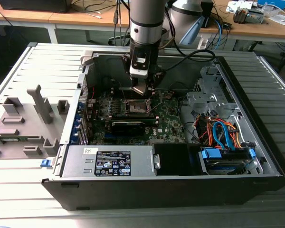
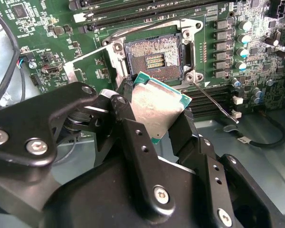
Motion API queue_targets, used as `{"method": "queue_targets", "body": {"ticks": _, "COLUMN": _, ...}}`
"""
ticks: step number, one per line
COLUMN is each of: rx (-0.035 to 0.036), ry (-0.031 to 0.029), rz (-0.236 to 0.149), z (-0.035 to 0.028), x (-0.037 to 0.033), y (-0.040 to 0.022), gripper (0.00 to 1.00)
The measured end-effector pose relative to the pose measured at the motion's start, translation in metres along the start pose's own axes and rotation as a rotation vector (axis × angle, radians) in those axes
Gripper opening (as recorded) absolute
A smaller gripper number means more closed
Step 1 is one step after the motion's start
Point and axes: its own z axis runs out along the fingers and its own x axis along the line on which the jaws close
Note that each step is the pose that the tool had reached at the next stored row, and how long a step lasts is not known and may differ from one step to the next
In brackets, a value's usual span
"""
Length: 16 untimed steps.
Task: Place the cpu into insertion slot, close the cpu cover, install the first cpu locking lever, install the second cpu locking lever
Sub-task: 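Place the cpu into insertion slot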
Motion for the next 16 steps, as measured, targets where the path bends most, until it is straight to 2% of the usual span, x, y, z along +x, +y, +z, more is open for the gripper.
{"method": "queue_targets", "body": {"ticks": 16, "rx": -0.0005, "ry": -0.0011, "rz": 0.029, "z": 0.0006, "x": 0.0, "y": 0.0, "gripper": 0.55}}
